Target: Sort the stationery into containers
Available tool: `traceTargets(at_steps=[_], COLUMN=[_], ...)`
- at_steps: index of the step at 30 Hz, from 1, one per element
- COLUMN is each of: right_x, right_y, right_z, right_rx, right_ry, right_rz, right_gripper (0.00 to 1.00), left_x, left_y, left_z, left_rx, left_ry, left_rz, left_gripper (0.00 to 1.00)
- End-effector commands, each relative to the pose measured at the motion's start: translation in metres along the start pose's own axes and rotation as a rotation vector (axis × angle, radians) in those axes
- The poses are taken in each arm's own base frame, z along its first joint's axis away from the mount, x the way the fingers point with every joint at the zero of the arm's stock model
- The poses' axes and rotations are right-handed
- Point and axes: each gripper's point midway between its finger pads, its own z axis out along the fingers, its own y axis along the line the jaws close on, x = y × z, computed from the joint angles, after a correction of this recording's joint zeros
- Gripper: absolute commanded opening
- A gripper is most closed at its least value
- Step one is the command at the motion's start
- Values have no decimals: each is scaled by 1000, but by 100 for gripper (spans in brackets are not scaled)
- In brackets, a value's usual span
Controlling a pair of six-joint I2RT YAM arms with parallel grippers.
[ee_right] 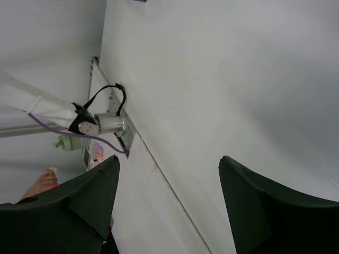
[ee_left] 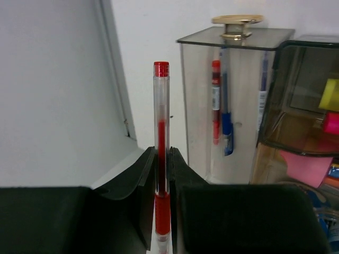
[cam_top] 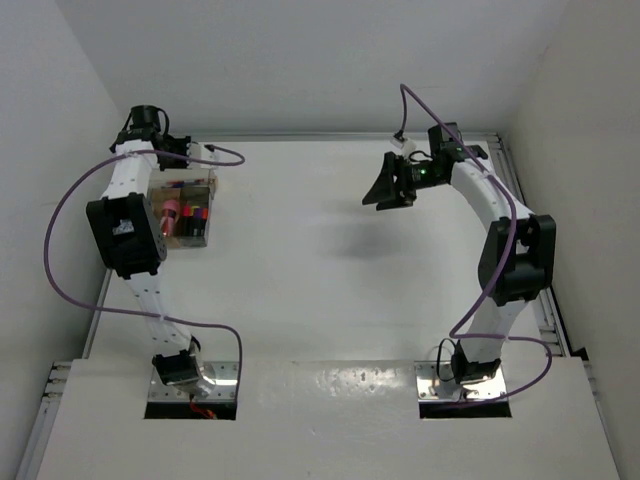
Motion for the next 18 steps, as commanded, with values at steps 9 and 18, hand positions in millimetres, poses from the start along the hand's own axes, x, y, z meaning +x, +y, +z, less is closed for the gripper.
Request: traceTargets(at_steps=[9,18], right_x=[-10,-9], right_y=[-2,-4], right_z=[0,-1], right_rx=[-45,-43], right_ry=[-5,0], right_rz=[-33,-26], right_gripper=[75,75], left_x=[19,47], left_y=[-20,-26], left_z=[23,22], left_rx=[65,41], left_ry=[24,89], left_rz=[-3,-50], left_gripper=[14,54])
